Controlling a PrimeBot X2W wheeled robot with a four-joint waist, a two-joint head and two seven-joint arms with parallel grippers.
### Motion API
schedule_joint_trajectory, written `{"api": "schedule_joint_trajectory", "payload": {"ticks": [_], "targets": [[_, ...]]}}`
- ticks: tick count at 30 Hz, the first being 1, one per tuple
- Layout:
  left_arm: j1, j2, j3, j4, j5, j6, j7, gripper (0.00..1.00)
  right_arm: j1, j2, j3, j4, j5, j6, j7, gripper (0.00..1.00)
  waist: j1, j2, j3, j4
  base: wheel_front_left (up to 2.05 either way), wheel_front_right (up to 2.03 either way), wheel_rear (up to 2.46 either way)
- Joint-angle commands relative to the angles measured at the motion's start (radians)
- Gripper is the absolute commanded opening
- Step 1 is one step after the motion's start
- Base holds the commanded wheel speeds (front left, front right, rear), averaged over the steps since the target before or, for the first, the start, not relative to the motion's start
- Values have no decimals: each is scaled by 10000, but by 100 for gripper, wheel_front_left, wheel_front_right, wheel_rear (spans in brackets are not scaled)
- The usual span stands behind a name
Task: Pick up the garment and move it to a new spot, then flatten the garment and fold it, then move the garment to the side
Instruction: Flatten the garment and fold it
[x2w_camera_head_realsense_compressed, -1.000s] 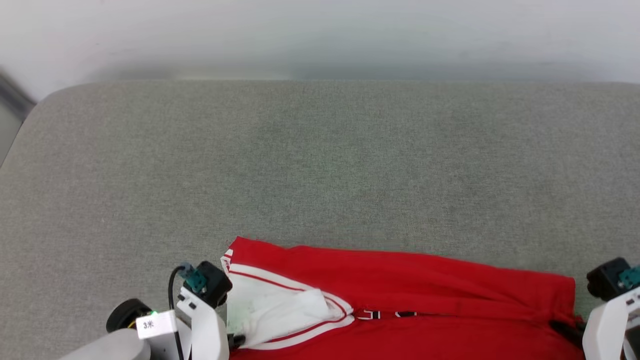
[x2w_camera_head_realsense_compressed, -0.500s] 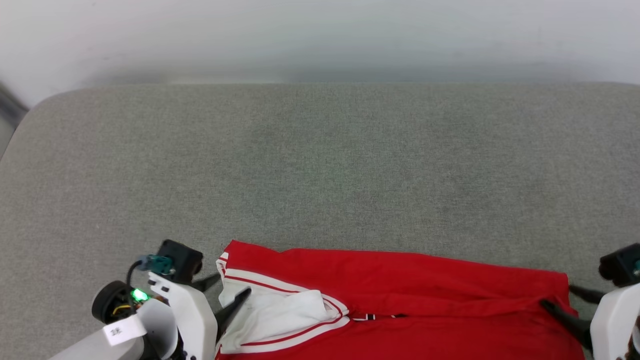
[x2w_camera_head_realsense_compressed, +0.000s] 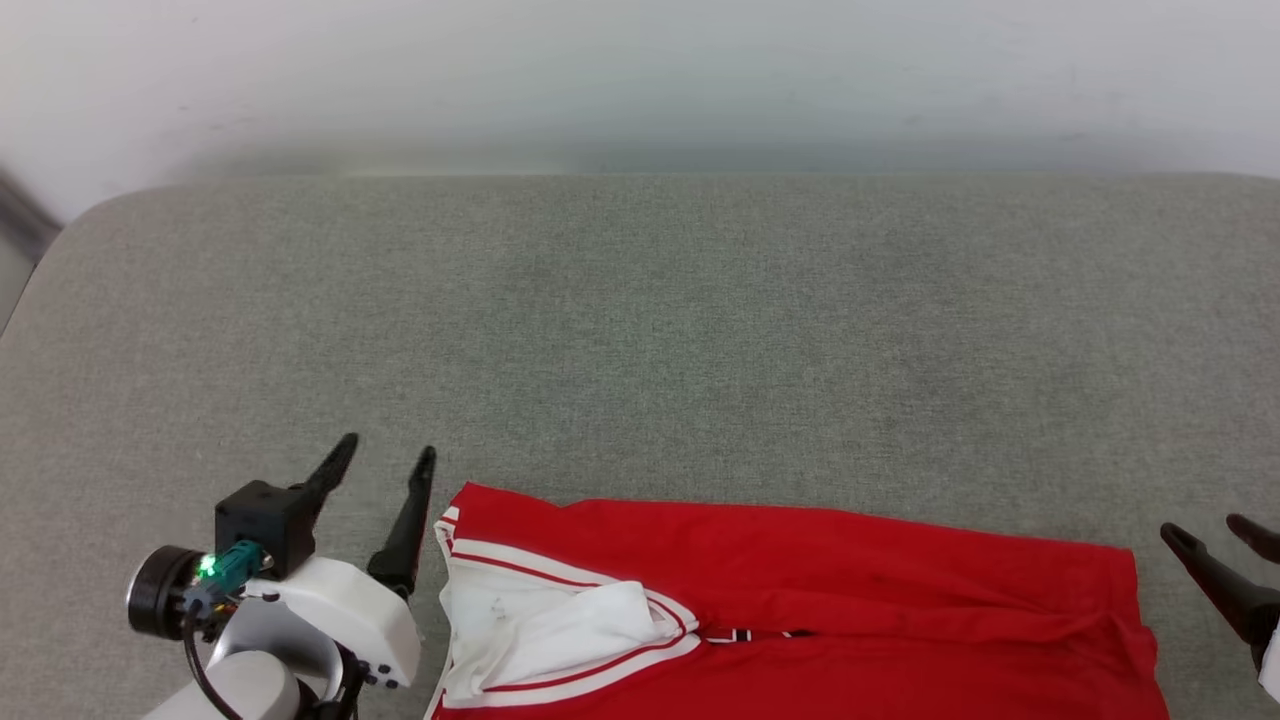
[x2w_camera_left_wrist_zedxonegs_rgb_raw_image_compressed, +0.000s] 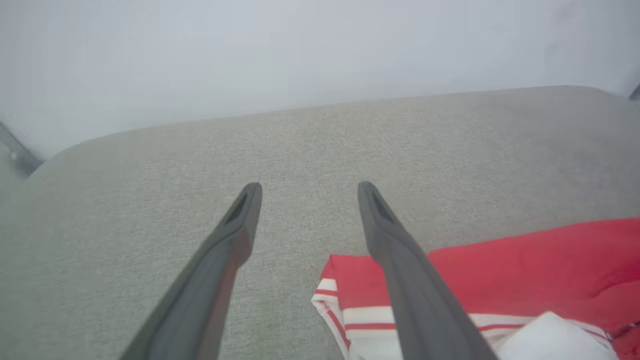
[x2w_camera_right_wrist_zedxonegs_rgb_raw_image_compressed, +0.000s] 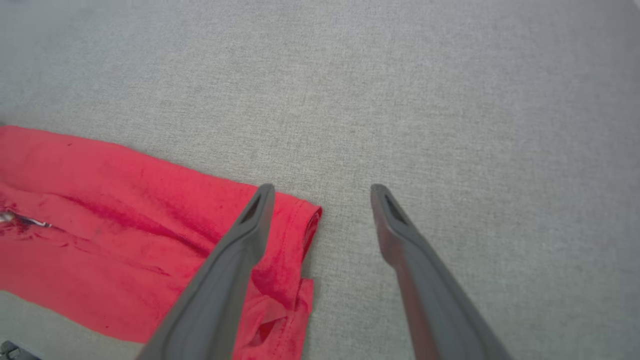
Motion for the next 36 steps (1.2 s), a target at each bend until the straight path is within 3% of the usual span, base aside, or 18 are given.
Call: {"api": "schedule_joint_trajectory", "payload": {"ticks": [1, 6, 14, 20, 27, 28, 29, 30, 36], "targets": [[267, -155, 217, 92, 236, 153, -74, 100, 154, 198, -211, 160, 192, -3, 51, 100, 0, 0, 45, 26, 0, 0, 0], [922, -1005, 1642, 21, 1470, 490, -109, 100, 191, 770, -480, 857, 565, -3, 408, 100, 0, 0, 208, 133, 0, 0, 0], [2028, -2497, 3695, -150, 3529, 321, -107, 100, 436, 1281, 16, 1584, 1211, -3, 1641, 100, 0, 0, 426, 276, 0, 0, 0], [2788, -3883, 5152, -303, 5112, -188, -108, 100, 792, 1824, 731, 1346, 2296, 0, 2763, 100, 0, 0, 562, 309, 0, 0, 0], [3198, -4877, 6210, -224, 6247, -909, -109, 100, 510, 2040, 1319, 1243, 2402, 0, 2967, 100, 0, 0, 599, 328, 0, 0, 0], [3211, -4993, 6315, -217, 6390, -1009, -109, 100, 448, 2067, 1390, 1261, 2401, 0, 2967, 97, 0, 0, 590, 335, 0, 0, 0], [3195, -5099, 6428, -197, 6525, -1110, -109, 100, 399, 2084, 1447, 1260, 2423, 1, 2960, 40, 0, 0, 582, 345, 0, 0, 0], [3202, -5201, 6522, -177, 6657, -1213, -109, 100, 352, 2069, 1507, 1239, 2417, 12, 2938, 0, 0, 0, 569, 357, 0, 0, 0], [3432, -5734, 7004, -135, 7292, -1685, -103, 100, 21, 1701, 1477, 1284, 2543, -5, 2690, 0, 0, 0, 364, 373, 0, 0, 0]]}}
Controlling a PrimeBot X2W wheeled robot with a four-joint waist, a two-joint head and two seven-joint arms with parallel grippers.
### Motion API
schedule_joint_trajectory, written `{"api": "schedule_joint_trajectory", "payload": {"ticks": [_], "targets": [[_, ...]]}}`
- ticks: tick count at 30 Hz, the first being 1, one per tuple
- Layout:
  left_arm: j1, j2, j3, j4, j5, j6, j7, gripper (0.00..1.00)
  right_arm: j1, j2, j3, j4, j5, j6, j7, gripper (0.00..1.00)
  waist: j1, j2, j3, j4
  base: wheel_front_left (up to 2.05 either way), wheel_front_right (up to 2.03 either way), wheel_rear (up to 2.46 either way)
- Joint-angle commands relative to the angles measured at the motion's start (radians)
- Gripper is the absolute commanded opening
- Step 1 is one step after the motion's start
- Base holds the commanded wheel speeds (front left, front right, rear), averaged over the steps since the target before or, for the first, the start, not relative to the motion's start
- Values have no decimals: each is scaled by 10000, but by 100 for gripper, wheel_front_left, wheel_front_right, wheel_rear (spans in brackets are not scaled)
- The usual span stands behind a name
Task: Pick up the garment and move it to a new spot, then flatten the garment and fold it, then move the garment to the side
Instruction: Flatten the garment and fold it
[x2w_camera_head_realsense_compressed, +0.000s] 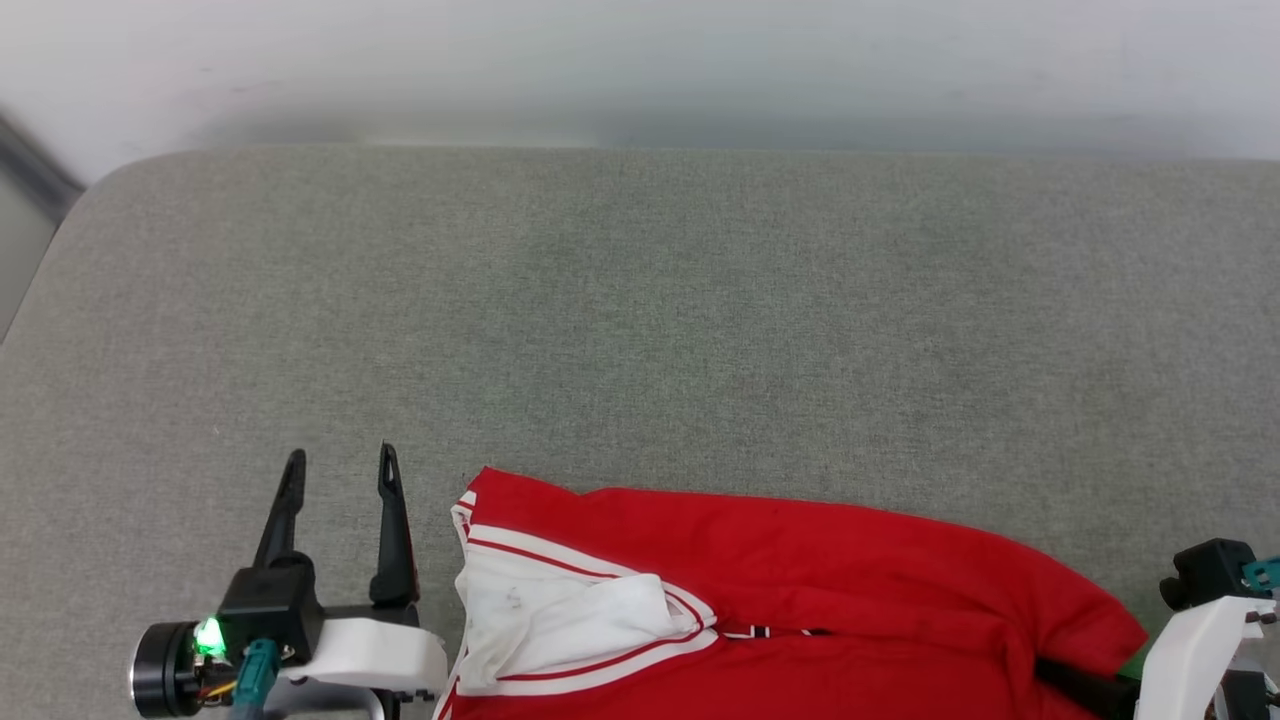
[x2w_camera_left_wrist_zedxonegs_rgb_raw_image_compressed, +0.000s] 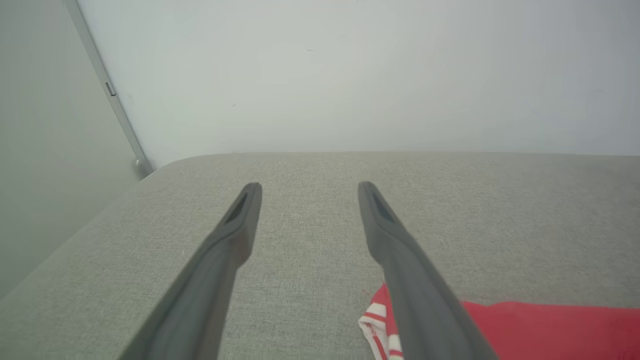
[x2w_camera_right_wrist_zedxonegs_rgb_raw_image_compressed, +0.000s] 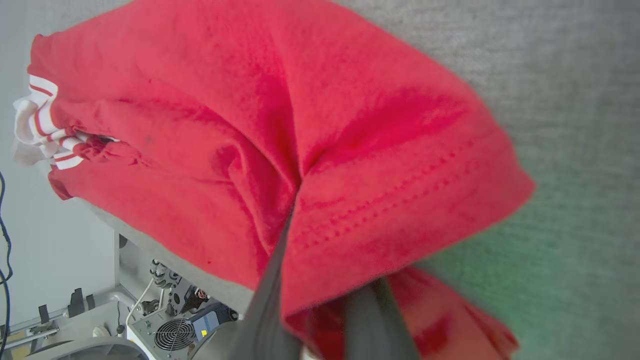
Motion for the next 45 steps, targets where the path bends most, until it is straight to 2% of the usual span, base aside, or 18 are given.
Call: {"api": "schedule_joint_trajectory", "payload": {"ticks": [1, 10, 15, 19, 24, 31, 32, 38, 45], "targets": [[187, -54, 55, 26, 97, -59, -36, 100, -16, 51, 123, 116, 54, -7, -13, 0, -1, 0, -73, -3, 0, 0, 0], [600, -445, 497, -19, 755, -414, -33, 100, -296, -1275, -969, 405, 163, -8, -585, 0, -1, 0, -539, -80, 0, 0, 0], [806, -535, 573, 18, 988, -529, -33, 100, -192, -1837, -1283, 602, -135, -7, -293, 0, -1, 0, -751, -148, 0, 0, 0], [945, -583, 632, 37, 1084, -626, -32, 100, -109, -2100, -1206, -43, -491, -7, 141, 0, -1, 0, -852, -186, 0, 0, 0], [963, -618, 604, 5, 1203, -763, -32, 100, -208, -1968, -1043, -1505, -647, -5, 660, 0, -1, 0, -864, -206, 0, 0, 0], [854, -720, 617, -56, 1221, -834, -32, 100, -873, -1482, 103, -3518, -1151, -5, 1791, 0, -1, 0, -709, -130, 0, 0, 0], [664, -784, 620, -66, 1222, -903, -32, 100, -1927, -761, 1517, -3997, -1682, -5, 2416, 0, -1, 0, -492, -31, 0, 0, 0], [441, -841, 652, -94, 1248, -960, -32, 100, -3503, 265, 3337, -3503, -2161, -5, 2449, 0, -1, 0, -189, 94, 0, 0, 0], [223, -898, 634, -66, 1244, -977, -32, 100, -5061, 1583, 5314, -1774, -2672, -5, 1780, 0, -1, 0, 195, 248, 0, 0, 0]]}}
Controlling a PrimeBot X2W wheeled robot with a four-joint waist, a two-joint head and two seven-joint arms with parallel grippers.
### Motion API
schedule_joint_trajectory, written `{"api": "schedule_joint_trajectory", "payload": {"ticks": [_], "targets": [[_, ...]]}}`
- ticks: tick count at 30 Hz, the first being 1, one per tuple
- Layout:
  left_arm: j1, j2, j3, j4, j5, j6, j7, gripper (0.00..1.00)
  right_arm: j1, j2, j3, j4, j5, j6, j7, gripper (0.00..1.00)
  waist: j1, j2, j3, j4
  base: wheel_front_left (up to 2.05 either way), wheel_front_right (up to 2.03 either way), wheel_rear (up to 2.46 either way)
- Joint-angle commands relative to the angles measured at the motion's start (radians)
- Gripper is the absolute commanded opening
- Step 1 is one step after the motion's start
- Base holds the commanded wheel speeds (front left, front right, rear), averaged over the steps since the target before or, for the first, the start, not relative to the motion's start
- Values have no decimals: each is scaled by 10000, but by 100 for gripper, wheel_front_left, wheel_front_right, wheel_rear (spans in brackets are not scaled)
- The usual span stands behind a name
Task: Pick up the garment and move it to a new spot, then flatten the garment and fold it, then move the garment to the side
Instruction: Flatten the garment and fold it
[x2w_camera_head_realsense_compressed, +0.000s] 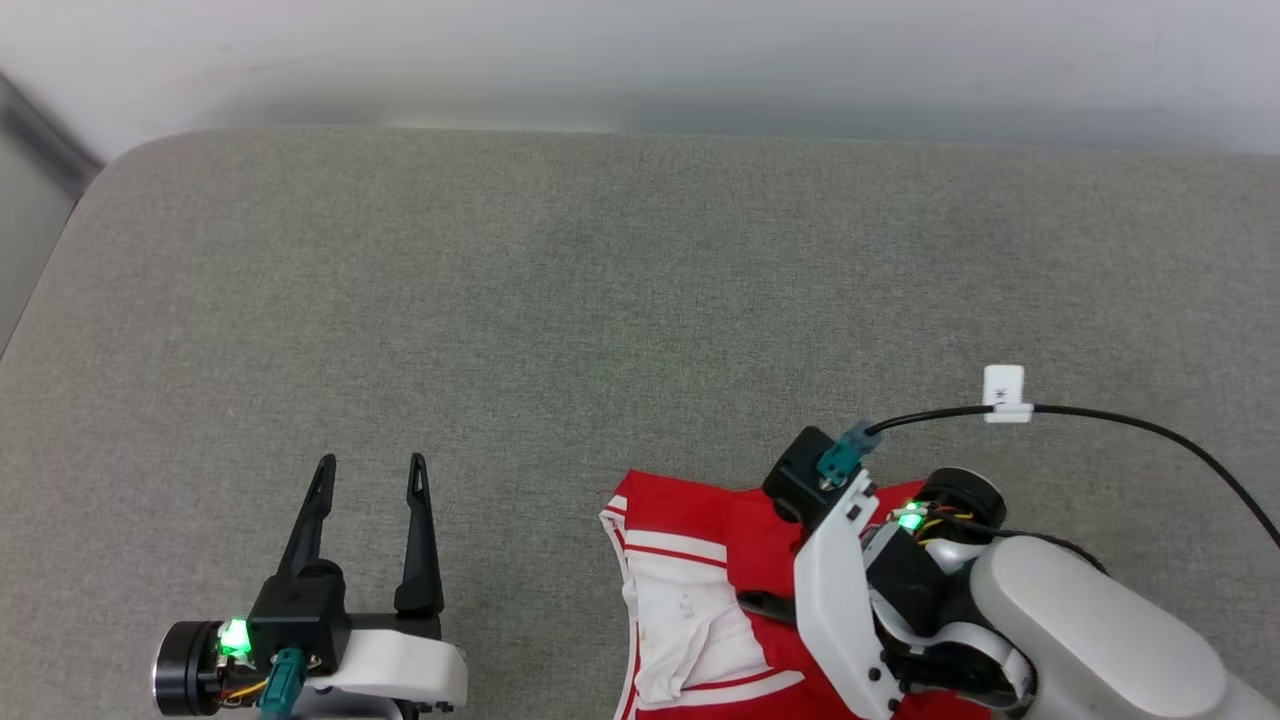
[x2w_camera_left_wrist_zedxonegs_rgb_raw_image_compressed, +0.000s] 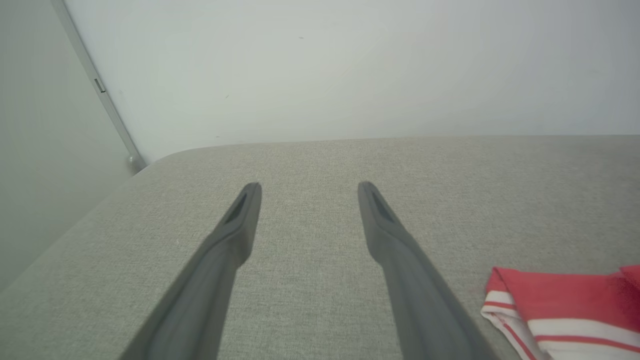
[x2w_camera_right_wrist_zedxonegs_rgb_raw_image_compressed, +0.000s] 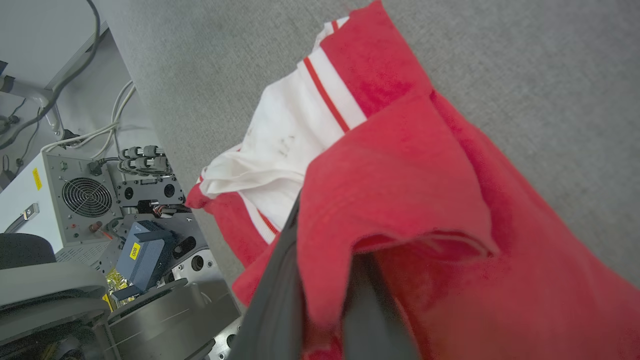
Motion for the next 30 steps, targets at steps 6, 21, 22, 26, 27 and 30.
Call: {"api": "schedule_joint_trajectory", "payload": {"ticks": [6, 21, 22, 26, 27, 30], "targets": [[-356, -69, -124, 30, -17, 9, -22, 100, -729, 808, 1237, 2091, -474, -3, -800, 0, 0, 0, 382, 259, 0, 0, 0], [148, -123, 169, 180, -20, -11, -22, 100, -1142, -228, 1588, 1555, -688, -4, -4001, 100, 0, 0, -431, -153, 0, 0, 0], [205, -126, 158, 180, -16, -30, -22, 100, -1042, -335, 1298, 1400, -755, -5, -4293, 100, 0, 0, -523, -198, 0, 0, 0], [399, -130, 197, 156, -38, -12, -22, 100, -589, -612, -325, 967, -1581, -5, -5719, 100, 0, 0, -811, -386, 0, 0, 0], [426, -133, 214, 120, -74, -15, -22, 100, -446, -548, -885, 971, -1866, -5, -6117, 100, 0, 0, -858, -424, 0, 0, 0], [622, -135, 259, 37, -95, -43, -22, 100, 508, 34, -3214, 1062, -3163, -4, -7523, 100, 0, 0, -1021, -518, 0, 0, 0]]}}
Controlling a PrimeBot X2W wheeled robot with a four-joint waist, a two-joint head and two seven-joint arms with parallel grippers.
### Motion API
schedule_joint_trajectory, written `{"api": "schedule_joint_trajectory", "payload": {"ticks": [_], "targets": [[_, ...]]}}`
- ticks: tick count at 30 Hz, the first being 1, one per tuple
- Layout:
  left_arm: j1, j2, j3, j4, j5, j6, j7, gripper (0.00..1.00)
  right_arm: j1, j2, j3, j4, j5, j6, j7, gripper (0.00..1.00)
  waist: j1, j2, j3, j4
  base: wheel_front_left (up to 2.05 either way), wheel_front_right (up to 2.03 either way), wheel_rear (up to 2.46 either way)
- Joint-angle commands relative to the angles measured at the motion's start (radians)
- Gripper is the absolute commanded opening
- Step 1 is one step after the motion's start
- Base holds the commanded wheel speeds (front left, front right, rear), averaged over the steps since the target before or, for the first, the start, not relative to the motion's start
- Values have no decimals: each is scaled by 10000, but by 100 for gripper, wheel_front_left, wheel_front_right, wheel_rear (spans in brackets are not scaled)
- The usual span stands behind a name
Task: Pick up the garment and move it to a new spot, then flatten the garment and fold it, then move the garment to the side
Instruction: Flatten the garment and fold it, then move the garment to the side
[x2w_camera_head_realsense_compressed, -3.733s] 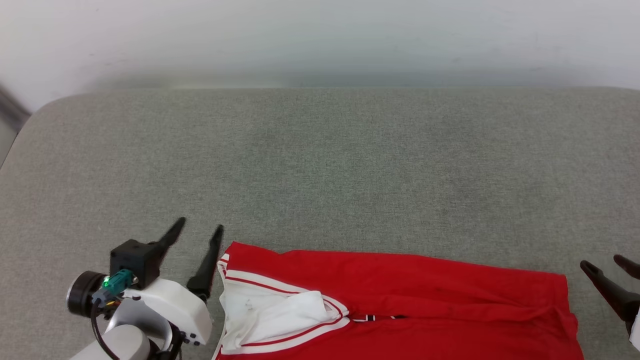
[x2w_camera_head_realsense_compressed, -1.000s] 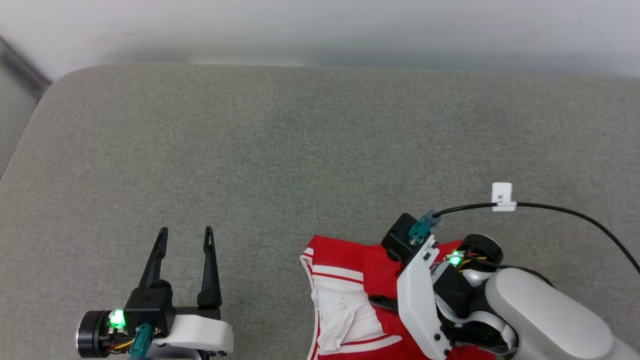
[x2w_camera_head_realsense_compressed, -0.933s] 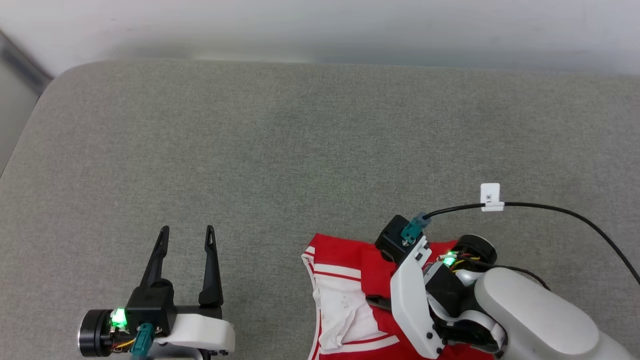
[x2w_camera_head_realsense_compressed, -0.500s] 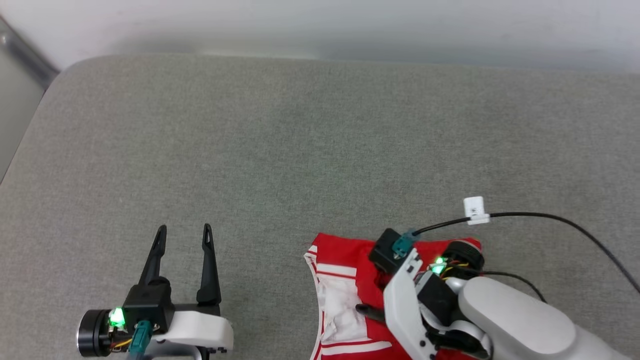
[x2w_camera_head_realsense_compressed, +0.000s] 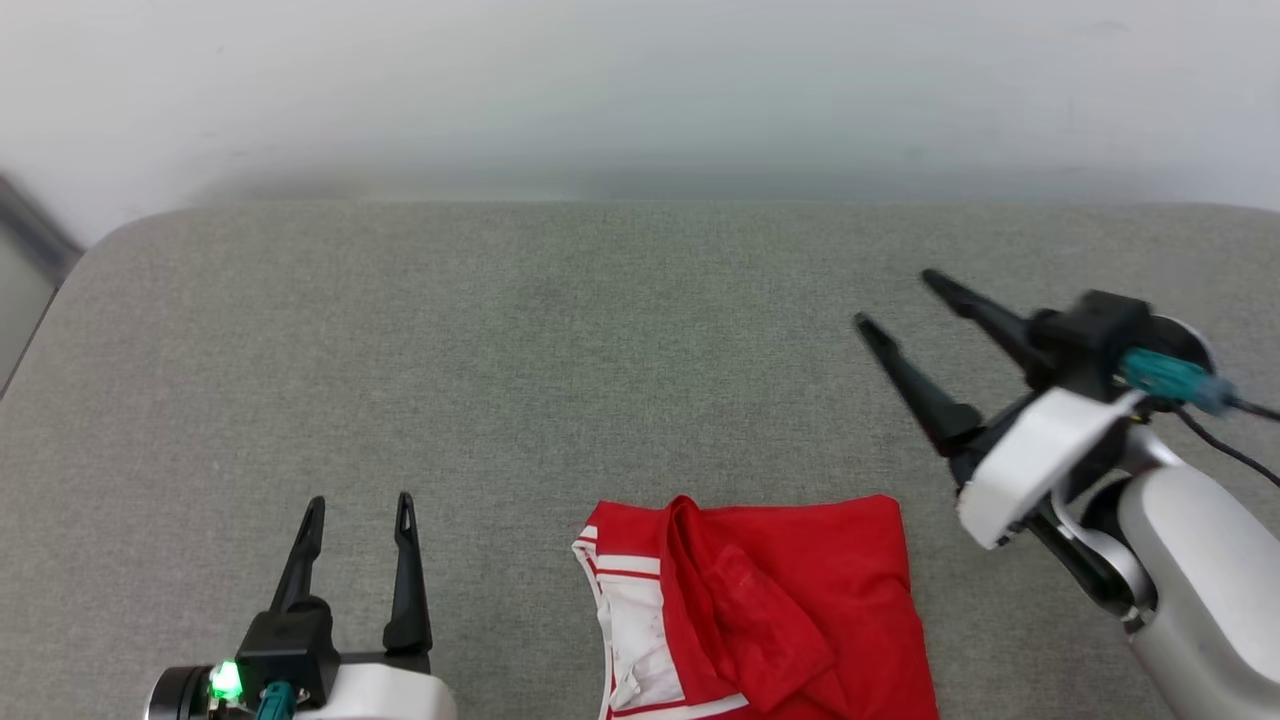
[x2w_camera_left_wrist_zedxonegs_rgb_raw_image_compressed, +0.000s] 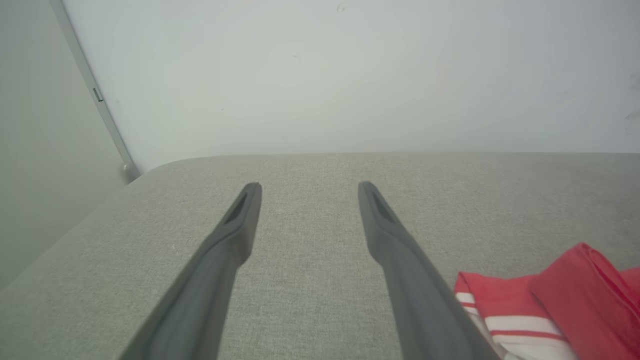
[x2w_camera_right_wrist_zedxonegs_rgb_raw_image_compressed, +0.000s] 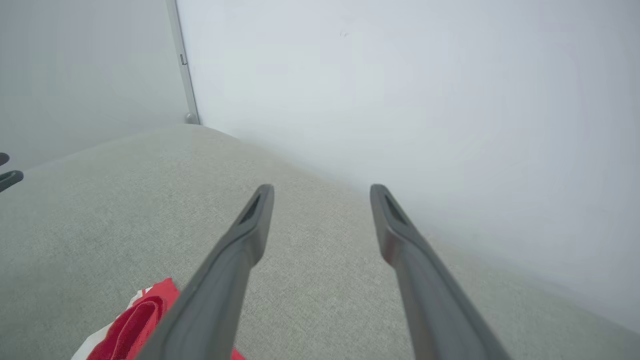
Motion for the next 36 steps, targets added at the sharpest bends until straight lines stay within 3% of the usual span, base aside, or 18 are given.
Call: {"api": "schedule_joint_trajectory", "payload": {"ticks": [1, 8, 14, 23, 36], "targets": [[171, -1, 29, -20, -3, -3, -22, 100, 259, 156, -233, 21, -235, -4, -179, 100, 0, 0, -64, -50, 0, 0, 0], [345, -12, 83, -104, -57, -39, -22, 100, 2041, 1467, -3544, 48, -2317, -5, -2010, 100, 0, 0, -227, -119, 0, 0, 0], [558, -16, 115, -135, -85, -86, -22, 100, 3485, 2554, -4996, -159, -3178, -4, -2703, 100, 0, 0, -438, -140, 0, 0, 0], [737, -20, 106, -182, -71, -132, -22, 100, 5604, 3796, -5820, -994, -3780, -4, -2848, 100, 0, 0, -671, -126, 0, 0, 0], [908, -23, 111, -168, -91, -198, -22, 100, 6454, 4064, -5961, -1287, -3942, -4, -2854, 100, 0, 0, -768, -103, 0, 0, 0]]}}
